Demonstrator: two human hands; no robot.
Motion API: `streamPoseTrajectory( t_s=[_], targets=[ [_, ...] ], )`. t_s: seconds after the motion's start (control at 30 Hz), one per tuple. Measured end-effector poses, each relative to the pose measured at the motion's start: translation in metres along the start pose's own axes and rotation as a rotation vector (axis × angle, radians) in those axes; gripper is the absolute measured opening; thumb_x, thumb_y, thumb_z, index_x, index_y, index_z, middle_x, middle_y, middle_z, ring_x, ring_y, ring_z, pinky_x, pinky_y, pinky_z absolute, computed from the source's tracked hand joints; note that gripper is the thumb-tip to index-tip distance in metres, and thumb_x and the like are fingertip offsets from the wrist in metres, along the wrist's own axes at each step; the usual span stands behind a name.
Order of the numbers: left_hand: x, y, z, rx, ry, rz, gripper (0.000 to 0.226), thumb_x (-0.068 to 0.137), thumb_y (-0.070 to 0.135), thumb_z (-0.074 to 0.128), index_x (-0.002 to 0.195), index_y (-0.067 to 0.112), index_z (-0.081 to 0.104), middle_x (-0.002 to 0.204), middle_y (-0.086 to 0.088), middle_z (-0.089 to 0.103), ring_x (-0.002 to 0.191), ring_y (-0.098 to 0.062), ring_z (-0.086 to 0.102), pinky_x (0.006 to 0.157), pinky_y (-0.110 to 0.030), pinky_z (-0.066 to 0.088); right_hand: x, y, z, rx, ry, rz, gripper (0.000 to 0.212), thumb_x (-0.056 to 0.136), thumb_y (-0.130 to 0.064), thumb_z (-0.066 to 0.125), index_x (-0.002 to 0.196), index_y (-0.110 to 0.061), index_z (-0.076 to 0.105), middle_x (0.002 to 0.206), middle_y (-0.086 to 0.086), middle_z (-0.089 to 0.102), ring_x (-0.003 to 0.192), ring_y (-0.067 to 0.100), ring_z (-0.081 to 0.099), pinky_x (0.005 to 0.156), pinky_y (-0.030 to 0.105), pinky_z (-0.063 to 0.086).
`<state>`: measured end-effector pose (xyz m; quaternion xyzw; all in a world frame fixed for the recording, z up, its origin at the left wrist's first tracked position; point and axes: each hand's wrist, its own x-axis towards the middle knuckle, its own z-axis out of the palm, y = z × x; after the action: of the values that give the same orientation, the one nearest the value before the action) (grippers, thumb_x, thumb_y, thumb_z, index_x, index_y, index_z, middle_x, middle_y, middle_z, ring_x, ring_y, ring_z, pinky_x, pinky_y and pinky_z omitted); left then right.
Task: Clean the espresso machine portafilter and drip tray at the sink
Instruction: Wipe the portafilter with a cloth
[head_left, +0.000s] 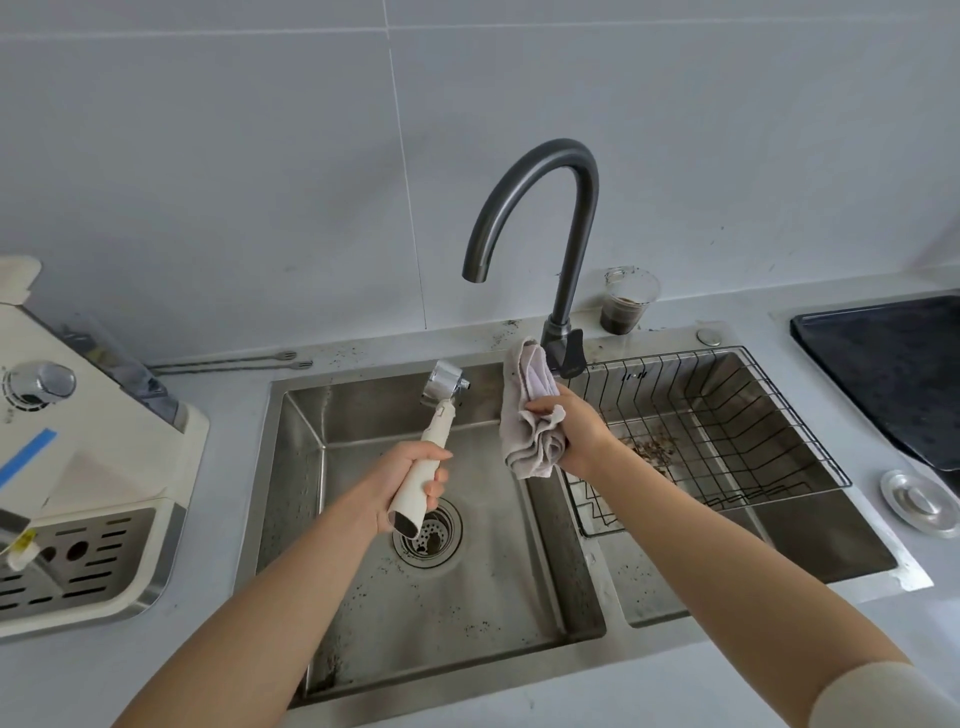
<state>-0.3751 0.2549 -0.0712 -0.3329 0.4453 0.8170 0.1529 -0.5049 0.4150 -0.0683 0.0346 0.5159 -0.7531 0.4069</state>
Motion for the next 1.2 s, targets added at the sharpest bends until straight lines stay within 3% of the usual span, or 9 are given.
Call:
streamPoseTrajectory(
  t_s=[0.3, 0.4, 0.47, 0.67, 0.73, 0.87, 1.0, 1.1, 1.2],
  targets=[
    [-0.001, -0.001, -0.011, -0.149, -0.078, 0.018, 0.025, 0.089, 0.023, 0.049, 0.096, 0.001, 0.058, 0.06, -0.005, 0.058, 0.04, -0.011, 0.053, 0.039, -0.016, 0.046, 0.002, 0.005, 0.003, -0.027, 0.081, 0.01, 0.039, 0.088, 0.009, 0.041, 0.12, -0.008, 0.053, 0.084, 0.009, 0.06, 0.073, 0.019, 0.058, 0.067, 0.027, 0.048],
    [0.002, 0.0, -0.015, -0.342, -0.226, 0.007, 0.062, 0.055, 0.019, 0.085, 0.105, -0.005, 0.055, 0.059, -0.008, 0.057, 0.039, -0.013, 0.054, 0.039, -0.019, 0.049, 0.003, 0.005, 0.003, -0.04, 0.142, 0.015, 0.039, 0.087, 0.009, 0.043, 0.119, -0.009, 0.055, 0.085, 0.01, 0.061, 0.075, 0.019, 0.059, 0.069, 0.028, 0.049],
    [0.005, -0.002, -0.02, -0.384, -0.306, 0.01, 0.083, 0.035, 0.013, 0.093, 0.106, -0.004, 0.053, 0.058, -0.007, 0.055, 0.037, -0.012, 0.052, 0.035, -0.019, 0.047, 0.003, 0.004, 0.003, -0.066, 0.161, 0.021, 0.038, 0.087, 0.008, 0.044, 0.119, -0.009, 0.056, 0.085, 0.01, 0.062, 0.075, 0.021, 0.059, 0.07, 0.03, 0.05],
    [0.007, -0.012, -0.016, -0.309, -0.348, 0.007, 0.074, 0.027, 0.007, 0.088, 0.091, 0.003, 0.052, 0.05, -0.003, 0.048, 0.031, -0.008, 0.044, 0.031, -0.015, 0.04, -0.004, -0.002, 0.008, -0.25, 0.203, -0.055, 0.037, 0.085, 0.008, 0.047, 0.116, -0.011, 0.058, 0.087, 0.006, 0.062, 0.079, 0.02, 0.06, 0.077, 0.031, 0.051],
    [0.007, -0.013, -0.014, -0.246, -0.329, 0.022, 0.074, 0.025, 0.007, 0.089, 0.089, 0.005, 0.051, 0.05, -0.001, 0.047, 0.03, -0.006, 0.042, 0.031, -0.013, 0.039, -0.006, -0.003, 0.012, -0.398, 0.197, -0.117, 0.043, 0.085, 0.006, 0.048, 0.124, -0.012, 0.055, 0.088, 0.0, 0.062, 0.08, 0.015, 0.059, 0.076, 0.026, 0.05],
    [0.006, -0.012, -0.012, -0.137, -0.312, 0.022, 0.056, 0.039, 0.0, 0.074, 0.089, 0.007, 0.049, 0.049, 0.001, 0.046, 0.03, -0.006, 0.041, 0.031, -0.013, 0.037, -0.012, -0.004, 0.026, -0.785, 0.138, -0.323, 0.052, 0.089, 0.006, 0.041, 0.132, -0.023, 0.043, 0.095, -0.004, 0.057, 0.067, 0.006, 0.055, 0.054, 0.01, 0.047],
    [0.006, -0.013, -0.004, -0.119, -0.312, 0.021, 0.043, 0.047, 0.004, 0.062, 0.088, 0.008, 0.049, 0.048, 0.002, 0.044, 0.029, -0.005, 0.039, 0.031, -0.013, 0.035, -0.005, 0.012, 0.035, -1.451, 0.068, -0.699, 0.056, 0.087, 0.002, 0.039, 0.136, -0.023, 0.043, 0.129, 0.017, 0.049, 0.099, 0.031, 0.054, 0.075, 0.043, 0.055],
    [0.006, -0.015, 0.0, -0.142, -0.31, 0.034, 0.043, 0.046, 0.003, 0.061, 0.087, 0.008, 0.049, 0.047, 0.002, 0.043, 0.028, -0.005, 0.038, 0.03, -0.012, 0.034, 0.001, 0.019, 0.036, -1.782, 0.117, -0.935, 0.055, 0.074, -0.007, 0.031, 0.119, -0.023, 0.058, 0.109, 0.02, 0.063, 0.083, 0.041, 0.062, 0.051, 0.039, 0.054],
    [0.004, -0.02, 0.002, -0.189, -0.316, 0.081, 0.042, 0.046, 0.002, 0.06, 0.086, 0.008, 0.048, 0.046, 0.002, 0.042, 0.026, -0.005, 0.037, 0.029, -0.012, 0.034, 0.003, 0.021, 0.033, -1.843, 0.149, -1.082, 0.047, 0.074, -0.009, 0.035, 0.115, -0.026, 0.052, 0.106, 0.018, 0.065, 0.077, 0.036, 0.063, 0.052, 0.035, 0.054]
  ],
)
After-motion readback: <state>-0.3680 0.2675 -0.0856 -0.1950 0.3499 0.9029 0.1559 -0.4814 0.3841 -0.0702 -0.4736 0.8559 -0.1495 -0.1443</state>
